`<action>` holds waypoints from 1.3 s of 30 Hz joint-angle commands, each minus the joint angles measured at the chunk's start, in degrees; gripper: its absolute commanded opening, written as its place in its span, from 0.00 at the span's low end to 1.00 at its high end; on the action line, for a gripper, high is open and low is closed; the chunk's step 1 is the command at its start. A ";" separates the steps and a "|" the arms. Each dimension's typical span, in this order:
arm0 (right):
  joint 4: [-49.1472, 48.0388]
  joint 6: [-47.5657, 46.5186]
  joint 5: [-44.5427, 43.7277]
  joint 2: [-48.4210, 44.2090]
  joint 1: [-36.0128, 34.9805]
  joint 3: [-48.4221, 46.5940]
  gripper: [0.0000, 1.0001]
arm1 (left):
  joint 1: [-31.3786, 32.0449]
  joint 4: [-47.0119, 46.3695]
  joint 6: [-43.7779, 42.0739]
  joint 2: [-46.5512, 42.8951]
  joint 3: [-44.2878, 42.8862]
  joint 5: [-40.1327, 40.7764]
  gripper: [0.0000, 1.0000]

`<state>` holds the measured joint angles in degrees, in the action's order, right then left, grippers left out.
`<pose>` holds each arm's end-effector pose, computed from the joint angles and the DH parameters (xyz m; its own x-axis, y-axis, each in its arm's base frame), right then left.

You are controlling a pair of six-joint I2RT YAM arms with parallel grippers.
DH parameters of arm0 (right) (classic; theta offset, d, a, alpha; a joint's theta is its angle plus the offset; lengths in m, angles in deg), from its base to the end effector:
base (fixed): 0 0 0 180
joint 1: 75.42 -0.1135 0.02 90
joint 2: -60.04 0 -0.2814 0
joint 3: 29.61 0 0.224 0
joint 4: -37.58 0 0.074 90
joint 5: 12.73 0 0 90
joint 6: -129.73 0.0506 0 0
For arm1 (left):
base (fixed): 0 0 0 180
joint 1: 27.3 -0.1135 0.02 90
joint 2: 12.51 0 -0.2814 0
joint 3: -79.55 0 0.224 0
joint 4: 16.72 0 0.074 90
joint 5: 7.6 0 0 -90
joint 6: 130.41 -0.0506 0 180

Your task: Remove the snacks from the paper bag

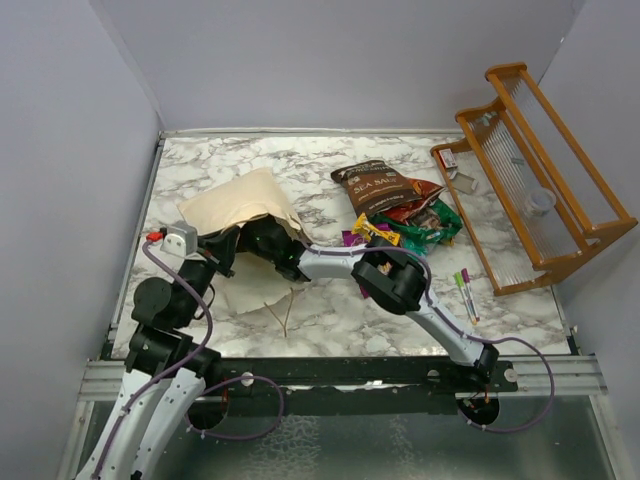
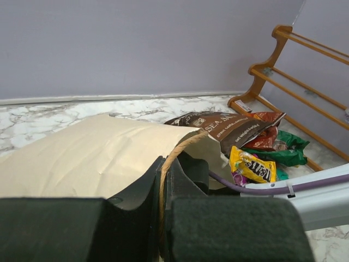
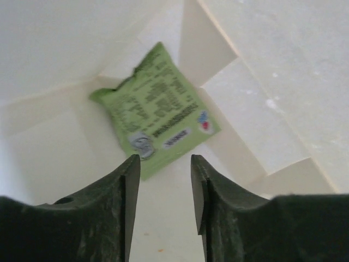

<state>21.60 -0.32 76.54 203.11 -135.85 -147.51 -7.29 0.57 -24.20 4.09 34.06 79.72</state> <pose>0.2822 0.4960 0.1674 0.4953 -0.4309 -0.7543 -0.7117 0.2967 -0.6368 0.0635 -0.0256 0.3272 0.0740 -0.3237 -0.9433 0.4223 0.8670 -0.2644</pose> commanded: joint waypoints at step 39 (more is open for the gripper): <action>13.21 58.76 -5.61 2.31 3.90 -3.03 0.58 | 0.15 -10.62 -2.44 8.96 -6.12 -3.11 0.00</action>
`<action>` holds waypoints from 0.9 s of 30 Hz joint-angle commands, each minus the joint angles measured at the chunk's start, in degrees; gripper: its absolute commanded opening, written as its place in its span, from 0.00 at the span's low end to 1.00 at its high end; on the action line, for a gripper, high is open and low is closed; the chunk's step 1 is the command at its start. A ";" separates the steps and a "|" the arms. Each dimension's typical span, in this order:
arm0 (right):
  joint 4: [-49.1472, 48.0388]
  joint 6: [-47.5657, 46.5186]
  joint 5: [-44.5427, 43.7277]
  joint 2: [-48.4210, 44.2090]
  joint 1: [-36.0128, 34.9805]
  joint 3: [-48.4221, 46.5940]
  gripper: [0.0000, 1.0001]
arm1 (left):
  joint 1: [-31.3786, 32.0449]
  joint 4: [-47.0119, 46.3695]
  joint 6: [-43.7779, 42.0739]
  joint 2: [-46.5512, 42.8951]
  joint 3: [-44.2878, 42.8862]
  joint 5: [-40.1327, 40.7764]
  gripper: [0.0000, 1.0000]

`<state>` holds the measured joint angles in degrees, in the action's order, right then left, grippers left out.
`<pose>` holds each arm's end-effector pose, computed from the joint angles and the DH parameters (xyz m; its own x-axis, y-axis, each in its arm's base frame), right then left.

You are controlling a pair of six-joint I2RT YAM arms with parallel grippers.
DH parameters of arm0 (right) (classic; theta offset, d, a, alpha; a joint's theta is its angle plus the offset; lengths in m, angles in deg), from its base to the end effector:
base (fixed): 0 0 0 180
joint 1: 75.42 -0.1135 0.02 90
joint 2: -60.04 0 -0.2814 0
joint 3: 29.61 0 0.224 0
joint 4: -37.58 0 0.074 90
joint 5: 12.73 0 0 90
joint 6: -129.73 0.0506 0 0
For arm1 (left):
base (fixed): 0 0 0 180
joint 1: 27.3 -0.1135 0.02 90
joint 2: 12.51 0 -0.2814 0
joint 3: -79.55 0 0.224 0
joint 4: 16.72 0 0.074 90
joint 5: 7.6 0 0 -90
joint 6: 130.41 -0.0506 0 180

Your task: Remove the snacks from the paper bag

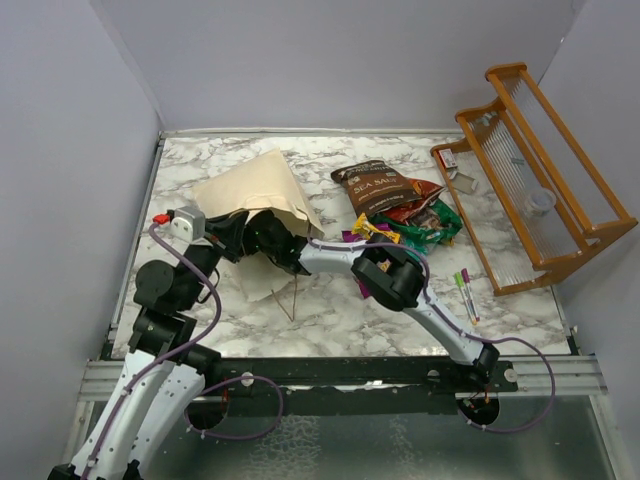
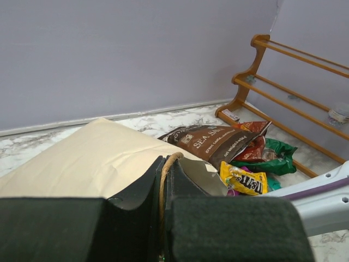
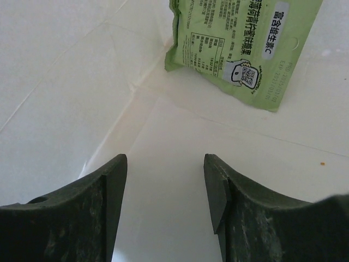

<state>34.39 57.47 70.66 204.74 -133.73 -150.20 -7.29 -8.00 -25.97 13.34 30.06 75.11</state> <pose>0.3045 0.4821 0.1402 -0.4190 -0.1025 -0.9022 -0.6941 0.6767 0.2455 0.0842 -0.0375 0.3580 0.1209 -0.3073 -0.9439 0.5006 0.8400 -0.2093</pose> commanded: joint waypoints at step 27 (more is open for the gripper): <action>-6.82 -5.70 -13.00 -4.98 -0.41 5.52 0.51 | 0.15 -5.20 -0.68 6.84 -6.18 -5.29 0.00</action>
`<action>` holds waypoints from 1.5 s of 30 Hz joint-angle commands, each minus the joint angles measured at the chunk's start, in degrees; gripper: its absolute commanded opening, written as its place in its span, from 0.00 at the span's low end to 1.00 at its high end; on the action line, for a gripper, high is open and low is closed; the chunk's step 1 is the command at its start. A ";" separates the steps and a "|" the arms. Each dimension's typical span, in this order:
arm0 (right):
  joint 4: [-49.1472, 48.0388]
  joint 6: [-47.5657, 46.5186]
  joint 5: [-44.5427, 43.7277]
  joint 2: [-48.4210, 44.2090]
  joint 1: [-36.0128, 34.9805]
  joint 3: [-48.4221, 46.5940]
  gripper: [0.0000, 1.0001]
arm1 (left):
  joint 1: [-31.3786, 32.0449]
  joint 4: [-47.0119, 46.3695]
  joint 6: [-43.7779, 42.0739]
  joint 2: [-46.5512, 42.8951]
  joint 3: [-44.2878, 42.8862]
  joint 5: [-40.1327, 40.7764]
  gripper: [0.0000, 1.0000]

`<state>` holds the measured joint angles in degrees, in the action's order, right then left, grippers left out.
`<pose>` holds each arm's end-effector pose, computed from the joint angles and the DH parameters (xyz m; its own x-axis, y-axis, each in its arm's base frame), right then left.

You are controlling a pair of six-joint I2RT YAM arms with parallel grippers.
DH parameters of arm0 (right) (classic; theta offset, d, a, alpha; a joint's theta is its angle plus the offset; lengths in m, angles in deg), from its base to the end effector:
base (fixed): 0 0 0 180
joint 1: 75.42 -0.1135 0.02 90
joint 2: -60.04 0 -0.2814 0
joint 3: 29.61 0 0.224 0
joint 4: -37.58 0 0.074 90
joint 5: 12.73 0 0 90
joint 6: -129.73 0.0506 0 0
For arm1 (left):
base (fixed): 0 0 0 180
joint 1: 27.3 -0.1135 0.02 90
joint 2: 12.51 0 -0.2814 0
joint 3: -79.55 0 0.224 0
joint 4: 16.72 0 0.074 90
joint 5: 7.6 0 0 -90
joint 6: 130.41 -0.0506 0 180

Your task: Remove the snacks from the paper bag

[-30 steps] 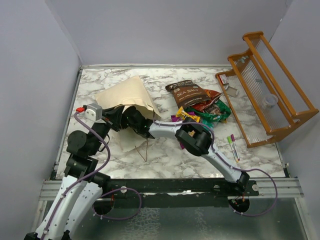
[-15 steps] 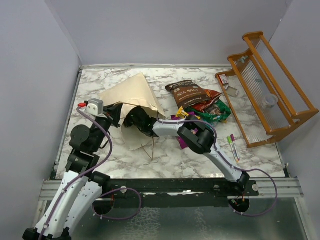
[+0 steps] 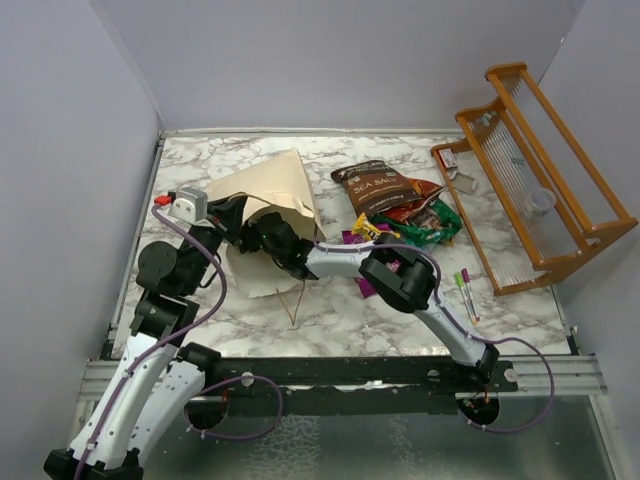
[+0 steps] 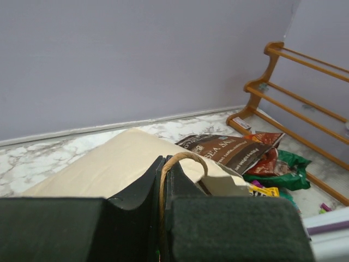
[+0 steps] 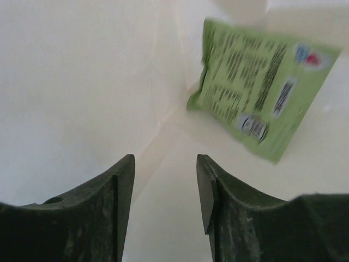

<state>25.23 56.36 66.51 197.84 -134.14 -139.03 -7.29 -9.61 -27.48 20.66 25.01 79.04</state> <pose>0.2908 0.4604 0.1619 -0.3510 -0.0363 -0.9357 -0.6742 0.7032 0.2257 0.1058 -0.0417 0.3798 0.1372 -0.2877 -0.9478 0.4367 0.8764 -0.2028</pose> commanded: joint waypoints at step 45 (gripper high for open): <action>2.02 -2.72 7.19 26.08 1.50 -39.61 0.40 | 0.18 -8.90 14.09 1.04 -1.38 -27.31 0.00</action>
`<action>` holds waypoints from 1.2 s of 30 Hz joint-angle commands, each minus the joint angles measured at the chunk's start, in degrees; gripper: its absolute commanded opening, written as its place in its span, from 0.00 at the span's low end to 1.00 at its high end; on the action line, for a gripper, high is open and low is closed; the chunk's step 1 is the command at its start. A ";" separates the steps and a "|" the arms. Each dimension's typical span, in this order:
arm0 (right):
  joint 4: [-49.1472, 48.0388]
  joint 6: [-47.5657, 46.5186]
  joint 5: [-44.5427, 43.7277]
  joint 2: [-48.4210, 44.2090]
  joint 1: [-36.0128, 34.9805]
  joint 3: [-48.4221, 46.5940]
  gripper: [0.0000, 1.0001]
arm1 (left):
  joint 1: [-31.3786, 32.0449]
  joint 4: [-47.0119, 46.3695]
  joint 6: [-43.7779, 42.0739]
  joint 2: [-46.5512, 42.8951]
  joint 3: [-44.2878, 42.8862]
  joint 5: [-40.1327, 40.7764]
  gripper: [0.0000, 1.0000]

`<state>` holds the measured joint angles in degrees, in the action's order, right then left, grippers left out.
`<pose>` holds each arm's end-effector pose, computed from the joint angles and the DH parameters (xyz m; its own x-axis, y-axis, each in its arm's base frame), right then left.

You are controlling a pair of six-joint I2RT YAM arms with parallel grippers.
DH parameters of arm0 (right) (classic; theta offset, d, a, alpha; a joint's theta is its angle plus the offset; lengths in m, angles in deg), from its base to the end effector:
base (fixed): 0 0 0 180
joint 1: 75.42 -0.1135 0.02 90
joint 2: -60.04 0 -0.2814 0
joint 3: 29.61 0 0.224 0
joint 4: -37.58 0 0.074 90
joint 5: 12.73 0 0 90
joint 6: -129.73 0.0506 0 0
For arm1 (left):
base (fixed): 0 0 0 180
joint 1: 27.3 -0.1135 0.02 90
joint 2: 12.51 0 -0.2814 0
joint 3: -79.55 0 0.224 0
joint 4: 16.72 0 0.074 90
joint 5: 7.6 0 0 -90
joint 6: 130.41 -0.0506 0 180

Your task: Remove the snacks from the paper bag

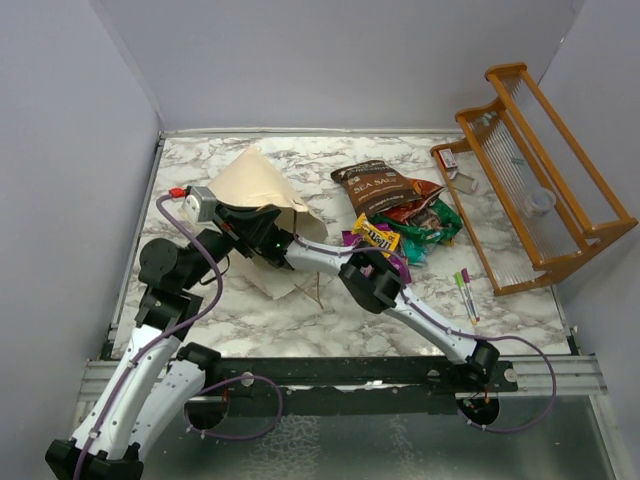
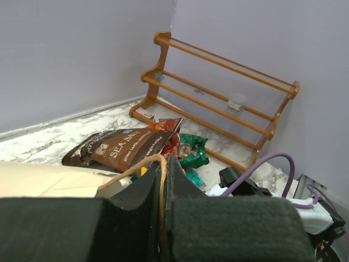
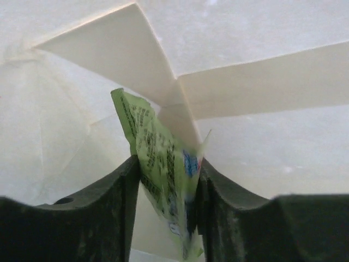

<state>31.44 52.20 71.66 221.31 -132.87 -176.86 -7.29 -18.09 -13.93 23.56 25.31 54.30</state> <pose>0.3415 0.5259 0.1325 -0.2419 0.0204 -0.9701 -0.7523 0.6275 0.2008 0.1019 -0.0625 0.3887 -0.0393 -0.4043 -0.9138 0.7836 0.5549 -0.2792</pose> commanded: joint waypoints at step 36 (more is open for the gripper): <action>-10.62 -0.74 0.39 -33.79 -1.32 46.07 0.01 | 0.18 8.64 -8.25 -7.29 3.66 33.04 0.00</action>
<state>25.41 50.26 71.75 194.65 -133.66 -136.47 -7.29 -6.07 -22.13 14.87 30.30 84.51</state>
